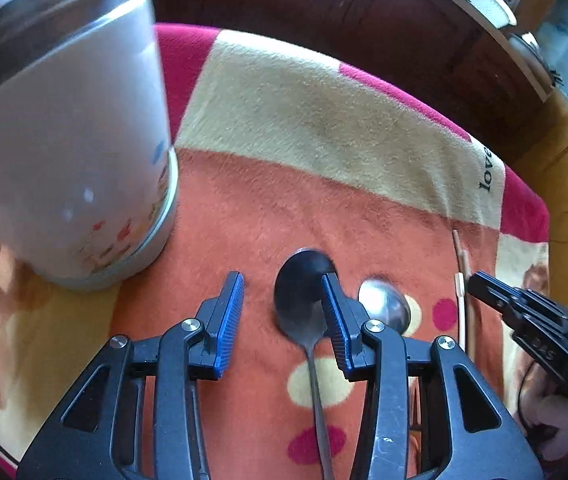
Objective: Organize utensils
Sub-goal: 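Close left gripper on a metal spoon while right gripper closes on a wooden chopstick, then lift the metal spoon with left gripper while right gripper carries the chopstick to the jar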
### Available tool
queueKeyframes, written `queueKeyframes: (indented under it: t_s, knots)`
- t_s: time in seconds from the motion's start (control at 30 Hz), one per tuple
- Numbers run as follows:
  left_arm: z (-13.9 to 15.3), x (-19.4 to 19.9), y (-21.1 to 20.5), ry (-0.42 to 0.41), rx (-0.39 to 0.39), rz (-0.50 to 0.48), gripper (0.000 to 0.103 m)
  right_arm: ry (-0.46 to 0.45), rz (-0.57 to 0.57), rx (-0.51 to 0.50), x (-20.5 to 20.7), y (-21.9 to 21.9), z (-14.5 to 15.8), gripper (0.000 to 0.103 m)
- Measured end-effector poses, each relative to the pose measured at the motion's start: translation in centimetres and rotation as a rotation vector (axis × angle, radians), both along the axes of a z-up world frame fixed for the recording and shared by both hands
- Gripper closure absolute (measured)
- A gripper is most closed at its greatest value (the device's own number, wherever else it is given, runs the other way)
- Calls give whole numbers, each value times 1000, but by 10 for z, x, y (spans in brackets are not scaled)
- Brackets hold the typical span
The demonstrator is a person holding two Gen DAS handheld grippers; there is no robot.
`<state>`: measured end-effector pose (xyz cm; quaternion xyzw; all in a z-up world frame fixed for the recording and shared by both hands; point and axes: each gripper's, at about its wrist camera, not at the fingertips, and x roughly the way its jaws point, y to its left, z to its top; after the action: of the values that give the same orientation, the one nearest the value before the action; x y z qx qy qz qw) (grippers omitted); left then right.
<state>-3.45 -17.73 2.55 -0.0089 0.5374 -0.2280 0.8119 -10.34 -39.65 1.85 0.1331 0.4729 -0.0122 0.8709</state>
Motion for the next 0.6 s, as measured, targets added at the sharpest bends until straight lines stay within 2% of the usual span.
queueKeyframes:
  t_s: [0.03,0.07,0.1,0.23,0.37,0.47,0.53,0.6]
  knots:
    - [0,0,-3,-4,4,-10,70,-4,-6,15,-4,-4,2,97]
    - [0,0,-5,-5,5,-23,88,-10,-13,29,-9,-9,4,97]
    - [-1,0,-8,0,5,-34,90,-15,-22,38,-13,-12,6,97]
    - [2,-3,-5,-3,-12,-40,97,-21,-68,57,-31,-32,10,97]
    - [8,-8,3,12,-43,-36,101,25,-138,45,-37,-53,-1,100]
    - [8,-12,7,22,-45,-34,101,26,-182,119,-39,-65,-6,100]
    - [8,-13,9,25,-46,-32,101,37,-181,102,-39,-63,-5,98]
    - [8,-15,9,31,-50,-30,101,53,-154,71,-37,-55,-6,90]
